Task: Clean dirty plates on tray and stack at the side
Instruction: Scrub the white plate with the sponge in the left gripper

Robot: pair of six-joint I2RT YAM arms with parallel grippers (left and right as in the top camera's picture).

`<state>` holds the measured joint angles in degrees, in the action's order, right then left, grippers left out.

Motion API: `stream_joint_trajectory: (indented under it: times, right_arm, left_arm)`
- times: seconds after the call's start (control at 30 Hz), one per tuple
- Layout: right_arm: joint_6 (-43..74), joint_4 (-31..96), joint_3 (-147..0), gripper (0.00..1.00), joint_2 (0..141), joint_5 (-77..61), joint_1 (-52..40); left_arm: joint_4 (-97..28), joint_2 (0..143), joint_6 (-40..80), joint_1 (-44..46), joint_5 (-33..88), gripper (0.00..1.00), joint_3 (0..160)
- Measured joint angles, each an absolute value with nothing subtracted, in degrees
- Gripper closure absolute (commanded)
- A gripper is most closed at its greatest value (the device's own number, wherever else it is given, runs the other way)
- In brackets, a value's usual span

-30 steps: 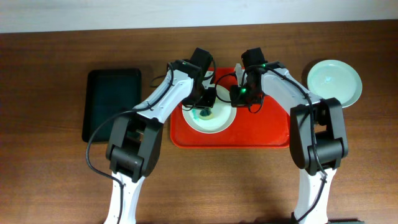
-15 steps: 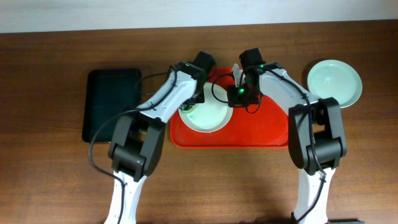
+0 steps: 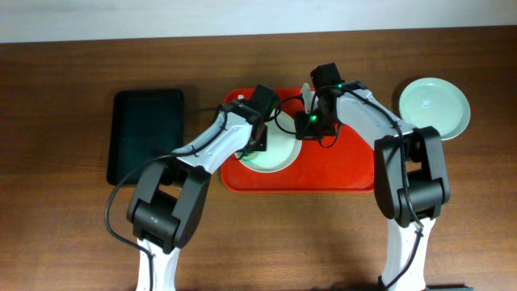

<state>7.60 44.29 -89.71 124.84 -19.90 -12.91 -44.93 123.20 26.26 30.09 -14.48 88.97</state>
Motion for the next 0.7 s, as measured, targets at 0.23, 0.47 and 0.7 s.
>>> stream_joint_trajectory:
  times: [0.23, 0.47, 0.7]
  right_arm:
    - [7.73, 44.36, -89.65, 0.96, 124.95, -20.45, -13.34]
    - [7.73, 44.47, -89.65, 0.96, 124.95, -20.23, -13.06]
    - [7.75, 44.45, -89.65, 0.96, 124.95, -20.18, -13.04]
  left_arm:
    - [-45.58, 118.54, 27.09, 28.29, -23.99, 1.0, 88.82]
    - [-51.53, 108.29, 27.29, 5.26, -10.44, 1.0, 90.7]
    - [-48.42, 114.56, 27.27, -9.08, -2.92, 1.0, 86.65]
